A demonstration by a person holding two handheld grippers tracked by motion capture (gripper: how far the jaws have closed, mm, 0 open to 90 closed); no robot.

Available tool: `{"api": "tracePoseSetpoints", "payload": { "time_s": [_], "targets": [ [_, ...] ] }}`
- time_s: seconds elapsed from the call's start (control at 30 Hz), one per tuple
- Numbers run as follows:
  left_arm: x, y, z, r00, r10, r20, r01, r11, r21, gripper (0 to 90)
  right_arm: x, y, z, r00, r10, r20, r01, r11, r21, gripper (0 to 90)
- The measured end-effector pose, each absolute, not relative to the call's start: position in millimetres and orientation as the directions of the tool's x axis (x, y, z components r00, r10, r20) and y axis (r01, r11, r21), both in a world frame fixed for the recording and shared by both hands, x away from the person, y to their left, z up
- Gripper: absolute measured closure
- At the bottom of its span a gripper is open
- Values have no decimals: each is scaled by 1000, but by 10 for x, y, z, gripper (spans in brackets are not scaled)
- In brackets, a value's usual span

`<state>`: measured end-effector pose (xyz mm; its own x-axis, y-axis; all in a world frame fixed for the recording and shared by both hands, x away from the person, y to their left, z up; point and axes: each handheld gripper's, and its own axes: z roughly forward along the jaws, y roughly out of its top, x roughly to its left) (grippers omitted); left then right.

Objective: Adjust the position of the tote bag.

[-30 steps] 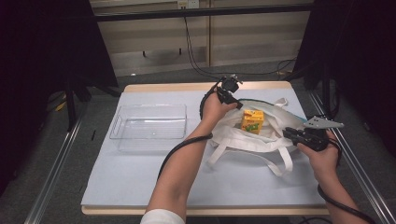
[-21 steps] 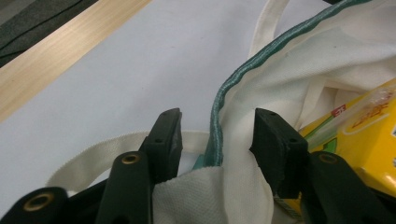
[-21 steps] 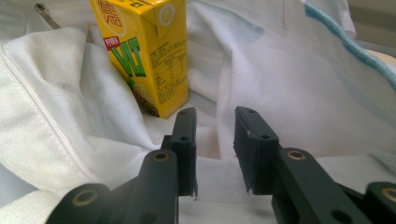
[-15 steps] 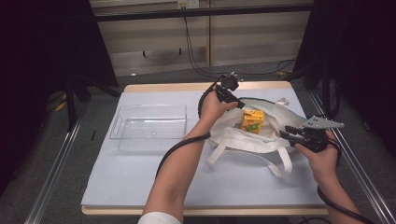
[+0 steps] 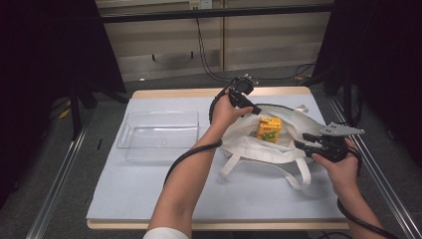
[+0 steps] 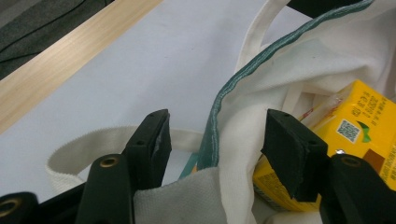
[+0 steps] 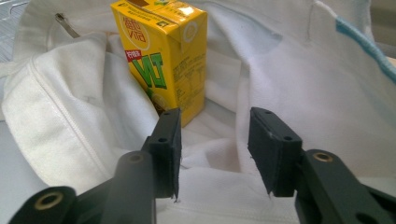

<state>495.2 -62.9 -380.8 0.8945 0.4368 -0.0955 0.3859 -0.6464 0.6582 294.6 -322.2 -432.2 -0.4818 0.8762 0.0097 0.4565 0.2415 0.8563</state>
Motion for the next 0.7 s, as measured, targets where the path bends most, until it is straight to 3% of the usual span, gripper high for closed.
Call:
{"api": "tracePoseSetpoints", "payload": {
  "time_s": [0.7],
  "targets": [
    [4909,-561,-3644,902,411,-128,384,-634,671,217,2885,-3007,-4232,-530,845,64,462,225,858,311]
  ]
}}
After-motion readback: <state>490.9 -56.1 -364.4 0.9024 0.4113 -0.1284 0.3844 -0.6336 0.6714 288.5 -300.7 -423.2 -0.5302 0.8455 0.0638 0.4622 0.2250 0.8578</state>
